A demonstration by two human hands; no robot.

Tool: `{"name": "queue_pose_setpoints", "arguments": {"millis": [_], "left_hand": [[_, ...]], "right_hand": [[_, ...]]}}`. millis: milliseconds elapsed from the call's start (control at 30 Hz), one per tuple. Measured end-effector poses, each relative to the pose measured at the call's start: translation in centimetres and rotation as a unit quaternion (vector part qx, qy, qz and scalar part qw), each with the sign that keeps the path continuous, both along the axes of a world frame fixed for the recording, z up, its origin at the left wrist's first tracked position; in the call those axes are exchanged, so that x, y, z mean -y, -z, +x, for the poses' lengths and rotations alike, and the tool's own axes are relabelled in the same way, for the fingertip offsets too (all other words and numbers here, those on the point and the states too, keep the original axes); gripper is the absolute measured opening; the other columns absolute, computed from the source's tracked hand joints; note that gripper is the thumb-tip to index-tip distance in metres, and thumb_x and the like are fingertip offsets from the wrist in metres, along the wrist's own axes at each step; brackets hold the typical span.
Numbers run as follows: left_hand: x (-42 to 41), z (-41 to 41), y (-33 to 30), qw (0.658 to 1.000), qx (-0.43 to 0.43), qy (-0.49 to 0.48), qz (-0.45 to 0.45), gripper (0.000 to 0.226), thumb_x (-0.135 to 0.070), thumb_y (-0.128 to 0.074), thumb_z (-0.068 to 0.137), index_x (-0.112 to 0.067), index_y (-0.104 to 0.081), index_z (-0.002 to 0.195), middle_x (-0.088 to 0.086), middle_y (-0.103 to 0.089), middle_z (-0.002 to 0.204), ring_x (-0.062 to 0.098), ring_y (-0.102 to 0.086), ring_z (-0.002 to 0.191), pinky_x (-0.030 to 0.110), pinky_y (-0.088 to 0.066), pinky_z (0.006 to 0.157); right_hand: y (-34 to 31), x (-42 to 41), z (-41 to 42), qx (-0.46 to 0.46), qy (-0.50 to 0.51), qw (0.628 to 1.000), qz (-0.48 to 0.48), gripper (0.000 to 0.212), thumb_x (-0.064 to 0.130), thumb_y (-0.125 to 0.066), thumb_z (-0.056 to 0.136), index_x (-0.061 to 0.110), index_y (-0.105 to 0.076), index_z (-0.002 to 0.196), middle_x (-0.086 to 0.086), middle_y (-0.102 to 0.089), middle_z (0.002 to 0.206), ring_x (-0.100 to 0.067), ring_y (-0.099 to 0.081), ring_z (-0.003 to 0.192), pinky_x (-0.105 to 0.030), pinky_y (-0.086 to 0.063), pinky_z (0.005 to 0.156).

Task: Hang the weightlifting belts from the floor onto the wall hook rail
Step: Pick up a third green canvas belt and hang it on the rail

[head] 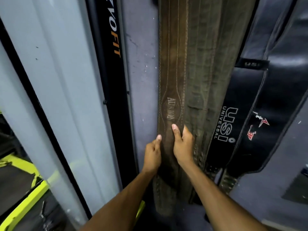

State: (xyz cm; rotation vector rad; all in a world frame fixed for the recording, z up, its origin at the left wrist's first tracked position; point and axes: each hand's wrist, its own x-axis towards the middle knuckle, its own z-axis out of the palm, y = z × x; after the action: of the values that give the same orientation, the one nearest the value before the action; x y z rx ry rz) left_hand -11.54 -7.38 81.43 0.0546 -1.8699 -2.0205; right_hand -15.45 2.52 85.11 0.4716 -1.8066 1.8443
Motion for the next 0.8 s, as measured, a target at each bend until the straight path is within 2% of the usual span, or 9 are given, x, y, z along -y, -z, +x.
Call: {"name": "queue_pose_setpoints", "arguments": {"millis": [133,233,300,367,500,567,667,733,800], "left_hand": [[0.1,1.4,-0.2,0.999,-0.002,0.029,0.018,0.041,-0.034,-0.041,0.111,-0.009,-0.072,0.122,0.008,-0.076,0.122,0.025,-0.069,0.121,0.045,-0.052,0.109],[1.3,3.4,2.5,0.996,0.047,0.081,0.002,0.039,-0.034,-0.043,0.110,-0.011,-0.070,0.125,0.008,-0.075,0.126,0.021,-0.068,0.124,0.040,-0.050,0.110],[1.9,5.1,5.2,0.990,0.085,0.110,-0.009,0.039,-0.037,-0.049,0.106,-0.010,-0.070,0.124,0.007,-0.076,0.124,0.022,-0.069,0.122,0.036,-0.054,0.106],[2.4,6.5,7.4,0.988,0.105,0.108,-0.025,0.037,-0.039,-0.054,0.102,-0.012,-0.071,0.120,0.005,-0.078,0.118,0.024,-0.071,0.118,0.039,-0.057,0.102],[3.3,6.7,8.4,0.987,0.123,0.093,-0.047,0.028,-0.035,-0.053,0.106,-0.015,-0.073,0.108,0.005,-0.081,0.107,0.025,-0.076,0.106,0.051,-0.059,0.097],[3.9,6.9,8.3,0.986,0.121,0.106,-0.045,0.028,-0.036,-0.053,0.105,-0.016,-0.073,0.110,0.007,-0.080,0.108,0.027,-0.076,0.107,0.053,-0.058,0.097],[5.0,7.2,8.1,0.981,0.114,0.134,-0.080,0.035,-0.046,-0.052,0.103,-0.020,-0.071,0.118,0.004,-0.079,0.113,0.021,-0.075,0.110,0.049,-0.058,0.100],[5.5,7.3,7.8,0.974,0.124,0.135,-0.134,0.045,-0.057,-0.051,0.098,-0.025,-0.068,0.125,-0.002,-0.077,0.119,0.015,-0.072,0.115,0.045,-0.055,0.105],[5.7,7.4,7.5,0.963,0.150,0.122,-0.186,0.048,-0.060,-0.050,0.096,-0.027,-0.062,0.129,-0.005,-0.073,0.127,0.016,-0.067,0.122,0.039,-0.050,0.109]], "right_hand": [[1.9,-0.9,1.7,0.040,-0.102,0.993,-0.037,0.017,0.035,-0.068,0.096,0.040,-0.076,0.110,0.019,-0.079,0.111,0.002,-0.074,0.105,-0.011,-0.052,0.088],[6.5,-2.0,3.6,0.102,-0.153,0.983,-0.018,0.026,0.028,-0.076,0.091,0.032,-0.075,0.117,0.010,-0.079,0.119,-0.008,-0.074,0.112,-0.016,-0.056,0.093],[9.2,-2.6,4.6,0.148,-0.152,0.977,0.008,0.028,0.022,-0.077,0.092,0.028,-0.073,0.119,0.006,-0.080,0.119,-0.012,-0.075,0.112,-0.027,-0.060,0.097],[10.7,-2.5,5.2,0.176,-0.138,0.975,0.019,0.023,0.018,-0.074,0.095,0.024,-0.074,0.118,0.004,-0.081,0.116,-0.015,-0.076,0.111,-0.034,-0.060,0.099],[10.5,-1.6,6.4,0.177,-0.103,0.979,0.014,0.016,0.026,-0.073,0.093,0.029,-0.077,0.108,0.006,-0.082,0.110,-0.012,-0.078,0.104,-0.024,-0.059,0.089],[10.4,-0.9,7.0,0.185,-0.097,0.978,-0.001,0.017,0.025,-0.074,0.092,0.028,-0.078,0.108,0.002,-0.082,0.110,-0.017,-0.077,0.106,-0.031,-0.060,0.092],[10.4,-0.3,7.8,0.199,-0.090,0.976,-0.011,0.020,0.013,-0.073,0.095,0.017,-0.075,0.114,-0.007,-0.081,0.113,-0.027,-0.076,0.110,-0.045,-0.059,0.100],[10.1,-0.3,8.2,0.199,-0.073,0.977,0.023,0.024,0.008,-0.072,0.096,0.016,-0.071,0.120,-0.002,-0.080,0.114,-0.020,-0.076,0.111,-0.043,-0.058,0.103],[9.7,-0.5,9.1,0.202,-0.059,0.974,0.086,0.035,0.014,-0.075,0.096,0.021,-0.063,0.128,0.012,-0.076,0.115,-0.007,-0.073,0.111,-0.029,-0.058,0.100]]}}
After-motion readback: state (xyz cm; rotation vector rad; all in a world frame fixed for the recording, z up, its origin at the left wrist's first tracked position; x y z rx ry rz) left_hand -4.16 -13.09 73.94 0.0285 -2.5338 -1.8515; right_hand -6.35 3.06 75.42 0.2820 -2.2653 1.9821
